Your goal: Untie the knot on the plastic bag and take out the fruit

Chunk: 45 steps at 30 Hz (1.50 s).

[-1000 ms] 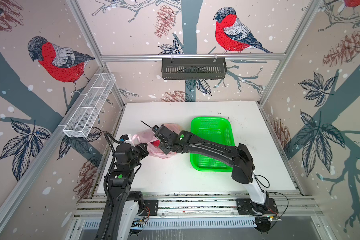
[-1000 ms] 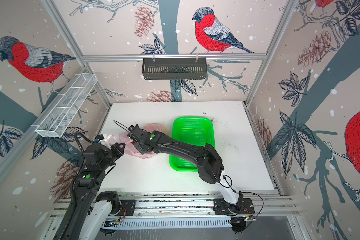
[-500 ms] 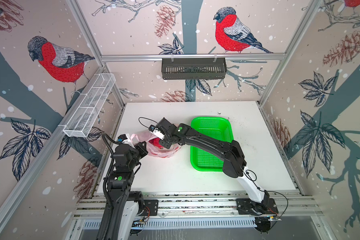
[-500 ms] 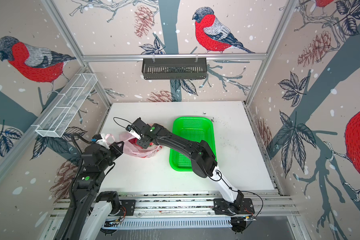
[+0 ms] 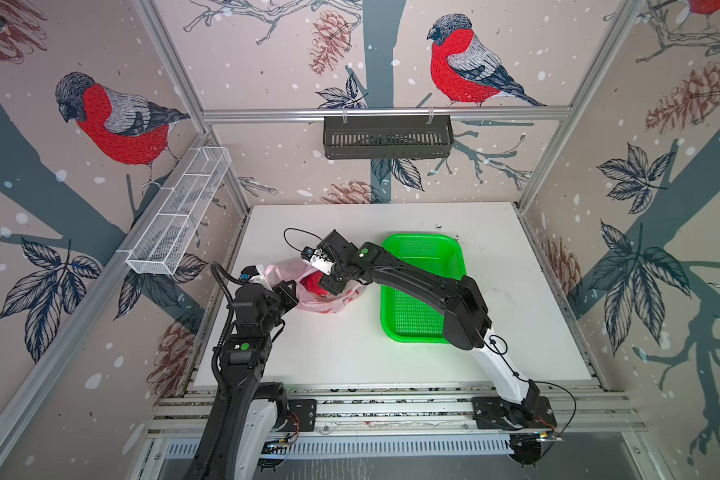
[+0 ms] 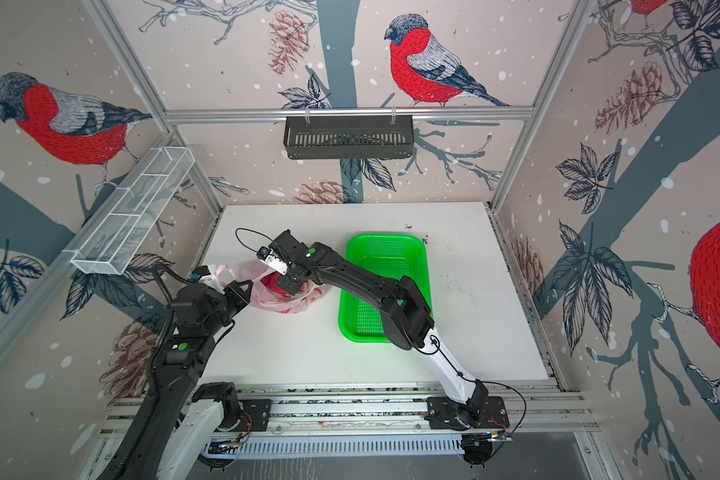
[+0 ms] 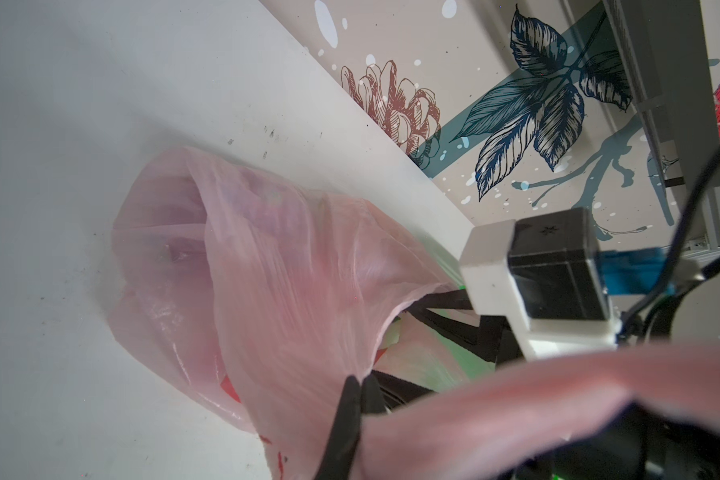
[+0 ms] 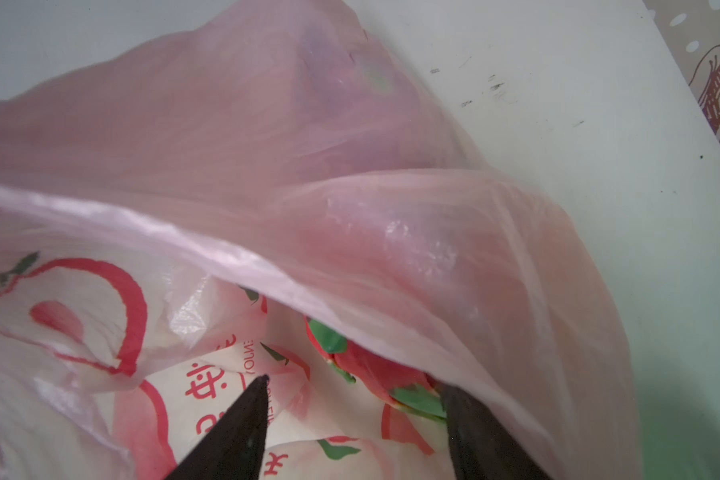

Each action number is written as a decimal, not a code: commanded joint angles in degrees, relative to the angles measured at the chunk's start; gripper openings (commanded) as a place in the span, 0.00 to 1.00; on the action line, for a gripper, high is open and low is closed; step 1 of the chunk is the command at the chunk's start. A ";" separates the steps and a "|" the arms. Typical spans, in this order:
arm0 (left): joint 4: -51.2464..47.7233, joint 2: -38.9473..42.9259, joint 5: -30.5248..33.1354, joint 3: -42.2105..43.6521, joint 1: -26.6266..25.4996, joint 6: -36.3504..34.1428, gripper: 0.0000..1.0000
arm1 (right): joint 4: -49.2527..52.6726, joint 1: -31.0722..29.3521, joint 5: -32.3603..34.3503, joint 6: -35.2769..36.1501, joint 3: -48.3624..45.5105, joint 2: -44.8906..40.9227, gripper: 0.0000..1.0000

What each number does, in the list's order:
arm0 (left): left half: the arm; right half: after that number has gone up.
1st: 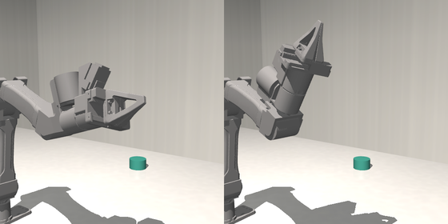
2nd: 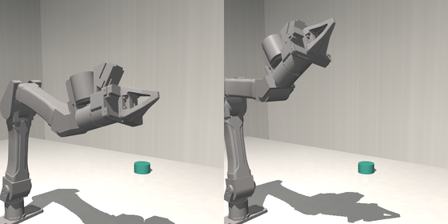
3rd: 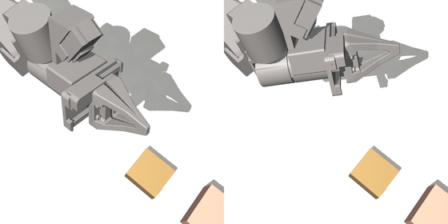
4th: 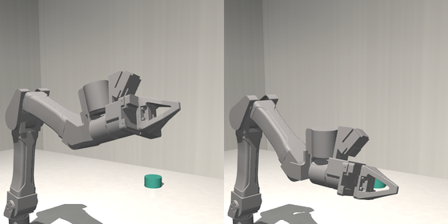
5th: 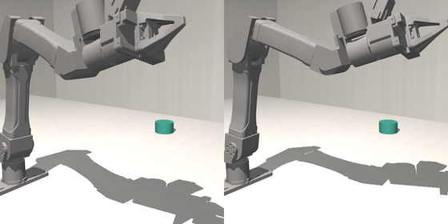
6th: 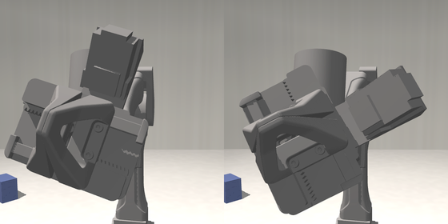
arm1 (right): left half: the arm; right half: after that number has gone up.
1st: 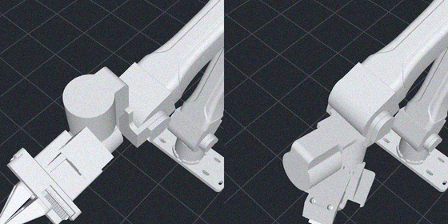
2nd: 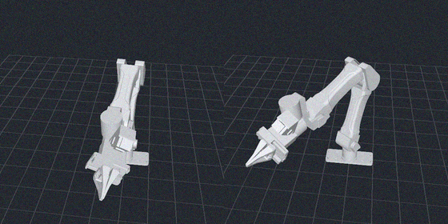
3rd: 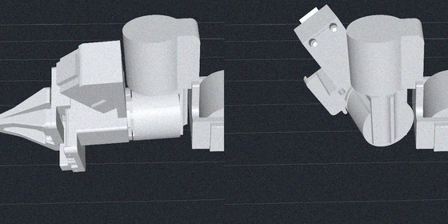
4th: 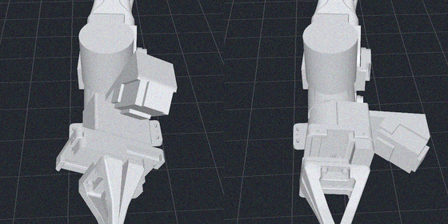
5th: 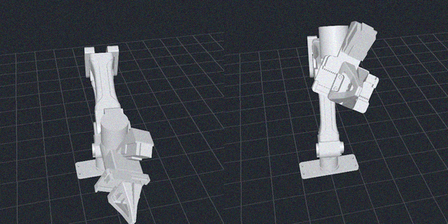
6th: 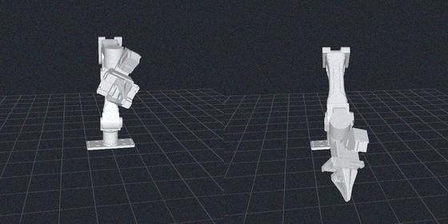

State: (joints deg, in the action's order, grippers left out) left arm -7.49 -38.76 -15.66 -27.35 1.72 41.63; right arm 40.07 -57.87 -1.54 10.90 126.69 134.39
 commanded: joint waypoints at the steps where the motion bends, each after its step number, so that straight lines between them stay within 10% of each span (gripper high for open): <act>1: 7.22 -1.59 -1.21 -0.33 -0.03 0.08 0.00 | -2.34 0.36 -1.66 1.54 0.15 0.76 0.75; 21: 11.77 -8.42 -4.11 -1.26 -0.04 -0.09 0.00 | -6.72 3.09 -8.23 4.68 1.13 5.69 0.95; 45: 15.21 -10.72 -4.15 4.12 -0.08 0.44 0.00 | -11.39 3.66 -8.17 4.74 -1.89 9.92 0.87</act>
State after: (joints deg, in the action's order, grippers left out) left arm 4.05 -49.30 -19.49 -23.55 1.69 42.02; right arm 24.53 -53.95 -9.93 15.31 125.23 143.26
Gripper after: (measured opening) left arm 0.048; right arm 0.876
